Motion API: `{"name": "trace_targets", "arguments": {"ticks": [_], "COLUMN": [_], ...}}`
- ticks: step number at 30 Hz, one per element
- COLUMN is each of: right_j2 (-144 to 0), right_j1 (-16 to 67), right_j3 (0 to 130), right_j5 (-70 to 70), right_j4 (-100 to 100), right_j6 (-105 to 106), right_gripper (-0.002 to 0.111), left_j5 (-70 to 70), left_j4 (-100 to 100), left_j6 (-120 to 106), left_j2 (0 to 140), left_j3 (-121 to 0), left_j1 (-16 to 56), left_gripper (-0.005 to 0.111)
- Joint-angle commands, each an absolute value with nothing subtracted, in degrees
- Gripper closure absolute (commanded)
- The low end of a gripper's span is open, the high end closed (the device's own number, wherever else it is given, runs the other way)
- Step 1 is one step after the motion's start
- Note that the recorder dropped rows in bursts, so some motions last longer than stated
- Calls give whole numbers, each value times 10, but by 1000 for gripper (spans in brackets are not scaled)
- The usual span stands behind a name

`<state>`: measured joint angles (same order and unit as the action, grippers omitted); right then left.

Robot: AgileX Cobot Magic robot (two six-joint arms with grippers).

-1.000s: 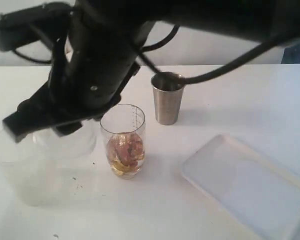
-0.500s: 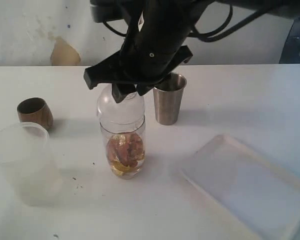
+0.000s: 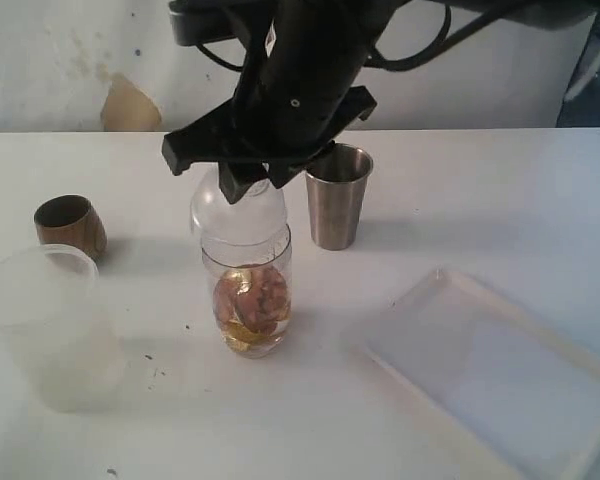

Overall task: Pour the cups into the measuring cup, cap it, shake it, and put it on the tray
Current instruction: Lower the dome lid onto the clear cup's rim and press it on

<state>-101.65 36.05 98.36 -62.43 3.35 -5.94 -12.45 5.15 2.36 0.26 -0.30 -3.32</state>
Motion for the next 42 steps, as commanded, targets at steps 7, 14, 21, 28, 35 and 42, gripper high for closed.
{"name": "trace_targets", "arguments": {"ticks": [7, 14, 21, 28, 35, 42], "right_j2": [-1023, -1030, -1042, -1047, -1041, -1035], "right_j1": [356, 356, 356, 356, 356, 356], "right_j3": [1020, 1020, 1020, 1020, 1022, 1022], "right_j5": [-700, -665, -665, -669, -696, -677], "right_j4": [26, 26, 13, 15, 30, 36], "right_j6": [-63, -63, -63, -63, -63, -57], "right_gripper": [108, 108, 108, 108, 108, 108], "left_j5": [-116, -116, -116, -116, -116, -116], "left_j4": [47, 47, 47, 47, 47, 47], "left_j6": [25, 25, 25, 25, 25, 25], "left_j2": [0, 0, 0, 0, 0, 0], "left_j3": [0, 0, 0, 0, 0, 0], "left_j1": [-33, -33, -33, -33, -33, -33], "left_gripper": [106, 106, 106, 106, 106, 106]}}
